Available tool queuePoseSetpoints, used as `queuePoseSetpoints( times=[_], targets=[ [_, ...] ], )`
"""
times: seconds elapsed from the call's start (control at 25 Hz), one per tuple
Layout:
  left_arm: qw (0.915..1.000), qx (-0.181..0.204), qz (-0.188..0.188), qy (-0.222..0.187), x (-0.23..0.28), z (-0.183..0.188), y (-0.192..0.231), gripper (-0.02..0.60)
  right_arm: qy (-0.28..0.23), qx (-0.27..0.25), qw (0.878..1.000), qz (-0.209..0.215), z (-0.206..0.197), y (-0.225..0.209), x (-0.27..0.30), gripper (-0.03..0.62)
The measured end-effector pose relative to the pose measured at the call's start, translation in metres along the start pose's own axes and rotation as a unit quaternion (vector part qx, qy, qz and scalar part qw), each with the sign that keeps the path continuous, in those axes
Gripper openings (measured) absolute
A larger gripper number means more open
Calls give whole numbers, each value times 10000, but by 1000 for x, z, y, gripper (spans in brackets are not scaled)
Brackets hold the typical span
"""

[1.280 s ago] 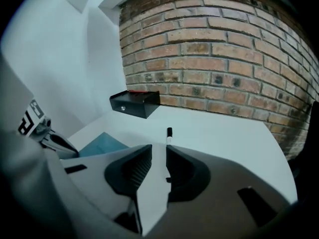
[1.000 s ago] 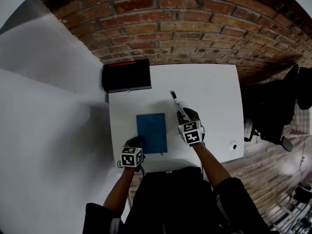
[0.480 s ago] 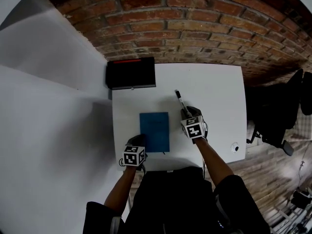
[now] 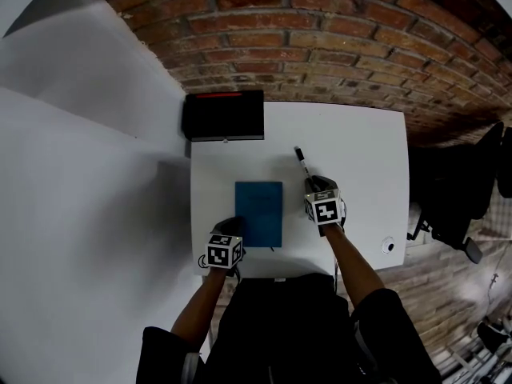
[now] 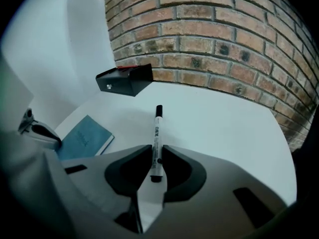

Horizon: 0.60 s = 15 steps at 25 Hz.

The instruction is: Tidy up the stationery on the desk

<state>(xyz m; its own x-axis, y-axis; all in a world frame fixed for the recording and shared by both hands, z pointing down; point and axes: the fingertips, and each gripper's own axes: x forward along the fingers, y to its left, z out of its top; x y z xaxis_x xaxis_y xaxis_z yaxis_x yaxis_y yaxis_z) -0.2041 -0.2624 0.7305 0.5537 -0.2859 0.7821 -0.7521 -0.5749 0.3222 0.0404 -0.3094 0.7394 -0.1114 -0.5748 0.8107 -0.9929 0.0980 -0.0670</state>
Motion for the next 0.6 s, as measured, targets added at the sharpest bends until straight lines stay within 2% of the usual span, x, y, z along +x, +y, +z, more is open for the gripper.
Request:
queuePoseSetpoints(
  times=[0.12,0.32,0.6],
  targets=[
    [10000,72,10,-61,-2,2,-3,15,-138,212,9997,40,5,-1,-7,81],
    [9997,170,-46,-189,-5,7,-12,15,-260,267,9993,40,10,1,-19,81],
    [9988,400,-144,-260,-13,7,-22,15,-432,577,9974,61,2,12,-45,81]
  ],
)
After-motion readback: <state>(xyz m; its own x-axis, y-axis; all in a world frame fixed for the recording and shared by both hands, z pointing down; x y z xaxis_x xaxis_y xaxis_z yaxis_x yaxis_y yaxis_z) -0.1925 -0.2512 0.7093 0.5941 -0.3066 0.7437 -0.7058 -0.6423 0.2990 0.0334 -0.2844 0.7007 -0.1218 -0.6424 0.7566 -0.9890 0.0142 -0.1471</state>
